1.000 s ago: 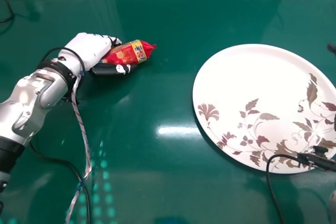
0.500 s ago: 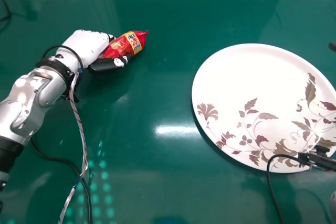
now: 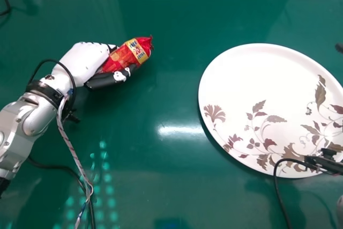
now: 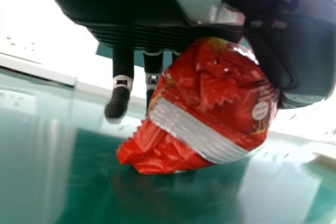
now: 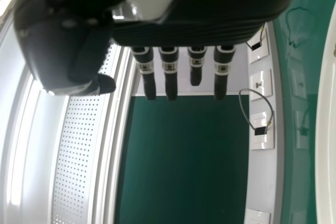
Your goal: Pick up biscuit and place it in the plate
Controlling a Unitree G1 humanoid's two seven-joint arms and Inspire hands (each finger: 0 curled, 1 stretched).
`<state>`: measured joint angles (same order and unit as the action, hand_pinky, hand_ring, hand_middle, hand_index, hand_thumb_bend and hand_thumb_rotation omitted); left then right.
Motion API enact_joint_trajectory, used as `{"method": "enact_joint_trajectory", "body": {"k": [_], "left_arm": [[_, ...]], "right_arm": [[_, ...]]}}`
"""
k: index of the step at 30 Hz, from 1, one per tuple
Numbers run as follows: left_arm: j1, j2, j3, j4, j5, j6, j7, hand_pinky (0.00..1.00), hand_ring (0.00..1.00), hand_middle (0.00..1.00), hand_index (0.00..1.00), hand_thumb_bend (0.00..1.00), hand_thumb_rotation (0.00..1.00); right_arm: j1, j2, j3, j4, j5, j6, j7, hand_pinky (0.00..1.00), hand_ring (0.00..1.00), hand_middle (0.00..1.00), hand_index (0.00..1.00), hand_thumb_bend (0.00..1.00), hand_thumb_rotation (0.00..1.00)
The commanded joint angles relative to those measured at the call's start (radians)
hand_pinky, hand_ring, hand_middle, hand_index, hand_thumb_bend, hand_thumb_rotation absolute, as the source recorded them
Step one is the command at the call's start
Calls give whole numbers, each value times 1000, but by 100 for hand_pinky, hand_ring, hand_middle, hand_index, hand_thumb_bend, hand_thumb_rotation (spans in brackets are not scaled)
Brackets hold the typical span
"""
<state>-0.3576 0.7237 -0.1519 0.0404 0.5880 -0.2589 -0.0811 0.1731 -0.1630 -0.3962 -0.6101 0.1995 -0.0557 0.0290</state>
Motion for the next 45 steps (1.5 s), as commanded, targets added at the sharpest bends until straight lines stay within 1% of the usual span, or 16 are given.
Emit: {"method": "enact_joint_trajectory", "body": {"k": [1, 8, 13, 15, 18, 20, 22, 24, 25, 26, 28, 34, 37, 40, 42, 45], "left_arm": [[22, -10, 51, -58, -44, -20, 7, 6, 42, 48, 50, 49, 0], [47, -29, 91, -188, -63, -22, -19, 9, 43, 48, 49, 49, 0], [28, -57, 69, -223, -33, -66, -8, 15, 43, 48, 48, 49, 0], [12, -73, 55, -222, -32, -69, -31, 15, 43, 48, 49, 49, 0], [-18, -93, 27, -228, -33, -39, -94, 28, 38, 45, 52, 49, 0], [-38, -124, 11, -217, -40, -49, -98, 20, 26, 43, 51, 50, 0], [-54, -159, -10, -198, -14, -70, -67, 12, 15, 45, 49, 50, 0], [-78, -188, -35, -171, 1, -90, -60, 8, 10, 46, 48, 50, 0], [-94, -200, -48, -154, 2, -101, -62, 8, 10, 47, 48, 50, 0], [-113, -216, -61, -135, -2, -110, -67, 11, 27, 47, 48, 50, 0], [-145, -252, -83, -99, -15, -109, -80, 13, 39, 47, 48, 49, 0], [-245, -332, -153, -4, -3, -95, -130, 19, 43, 47, 49, 49, 0], [-290, -363, -191, 39, 22, -101, -134, 24, 43, 46, 49, 49, 0], [-320, -396, -220, 79, 45, -117, -113, 19, 39, 44, 52, 49, 0], [-331, -423, -231, 90, 41, -100, -125, 15, 39, 44, 51, 49, 0], [-352, -453, -251, 103, 37, -80, -154, 18, 42, 47, 49, 49, 0]], "right_arm": [[4, -4, -1, 4, -11, -6, -1, 85, 90, 92, 92, 37, 48], [-5, 2, 4, 4, -11, 4, -6, 84, 90, 92, 91, 36, 45], [-17, 4, 13, 3, -25, 16, -16, 84, 90, 92, 91, 39, 46], [-20, 6, 16, -1, -32, 24, -23, 85, 91, 92, 91, 40, 47], [-25, 8, 17, -1, -35, 24, -28, 85, 90, 91, 91, 42, 47], [-26, 9, 18, -5, -35, 24, -28, 85, 90, 91, 91, 41, 47], [-28, 9, 18, -13, -32, 28, -29, 85, 90, 92, 91, 40, 47], [-29, 9, 17, -21, -38, 34, -35, 86, 90, 92, 92, 39, 47], [-30, 8, 17, -24, -40, 37, -37, 85, 89, 91, 91, 39, 47], [-31, 6, 16, -26, -41, 39, -37, 86, 90, 92, 92, 39, 47], [-32, 5, 15, -33, -46, 44, -41, 87, 91, 92, 92, 37, 46], [-35, 13, 17, -46, -65, 42, -56, 82, 89, 91, 91, 36, 44], [-30, 17, 18, -59, -69, 55, -65, 83, 90, 92, 91, 35, 44], [-24, 18, 19, -73, -81, 69, -73, 83, 89, 92, 91, 36, 45], [-23, 19, 18, -78, -80, 76, -74, 83, 89, 92, 91, 36, 45], [-21, 19, 19, -89, -83, 91, -77, 86, 91, 93, 92, 36, 45]]}}
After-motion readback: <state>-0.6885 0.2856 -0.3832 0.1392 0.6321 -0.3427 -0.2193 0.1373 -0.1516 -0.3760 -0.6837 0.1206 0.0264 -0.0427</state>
